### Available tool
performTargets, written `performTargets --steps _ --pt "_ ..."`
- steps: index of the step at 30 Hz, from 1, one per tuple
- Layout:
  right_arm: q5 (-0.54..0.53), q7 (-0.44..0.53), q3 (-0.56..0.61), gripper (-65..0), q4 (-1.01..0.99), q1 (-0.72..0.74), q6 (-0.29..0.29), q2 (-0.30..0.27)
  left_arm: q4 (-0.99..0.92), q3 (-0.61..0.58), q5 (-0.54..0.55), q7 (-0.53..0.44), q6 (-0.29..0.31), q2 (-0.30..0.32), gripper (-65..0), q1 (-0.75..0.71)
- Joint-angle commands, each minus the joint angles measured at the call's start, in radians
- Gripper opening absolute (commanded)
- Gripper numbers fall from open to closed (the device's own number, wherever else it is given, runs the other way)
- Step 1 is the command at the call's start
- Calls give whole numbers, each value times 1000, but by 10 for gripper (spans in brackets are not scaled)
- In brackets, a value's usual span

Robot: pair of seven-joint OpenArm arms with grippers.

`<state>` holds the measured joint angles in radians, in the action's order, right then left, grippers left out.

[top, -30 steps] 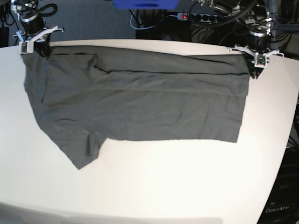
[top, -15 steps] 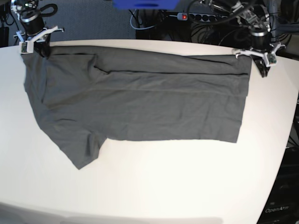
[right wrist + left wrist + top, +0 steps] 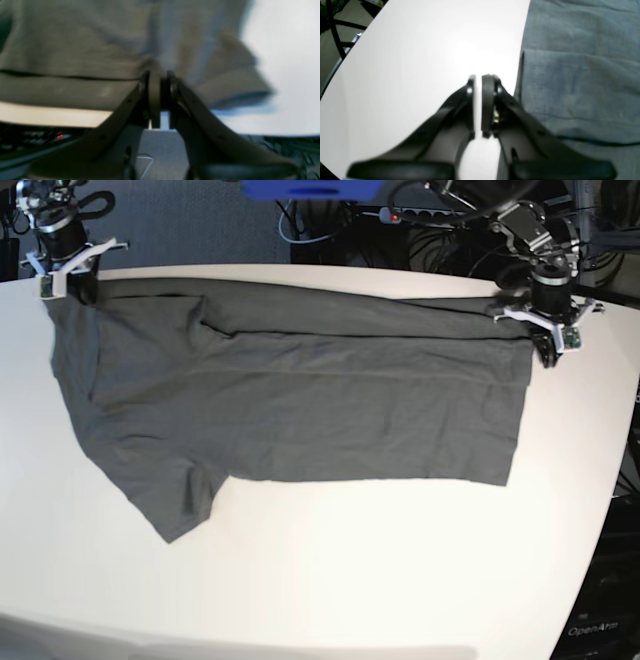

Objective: Fold the T-shirt properly
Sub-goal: 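Adjust the left gripper's hold on the folded edge's end, then move both grippers across the shirt to its hem edge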

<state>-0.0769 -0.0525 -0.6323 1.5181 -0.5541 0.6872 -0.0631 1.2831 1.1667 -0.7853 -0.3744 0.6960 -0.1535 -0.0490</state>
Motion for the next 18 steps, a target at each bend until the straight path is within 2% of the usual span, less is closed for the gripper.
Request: performTargets --steps 1,9,14,18 --pt "-8 19 -21 -615 14 -10 1 -8 14 -1 -9 12 2 1 -616 10" --pt "-10 19 -34 -615 117 -16 1 -10 56 2 -1 12 2 2 -616 47" --pt "-8 13 -47 -609 226 -16 1 -10 103 -1 65 13 2 -1 -616 59" --pt "-8 12 -37 -608 272 22 1 -14 114 -9 69 13 2 -4 -616 105"
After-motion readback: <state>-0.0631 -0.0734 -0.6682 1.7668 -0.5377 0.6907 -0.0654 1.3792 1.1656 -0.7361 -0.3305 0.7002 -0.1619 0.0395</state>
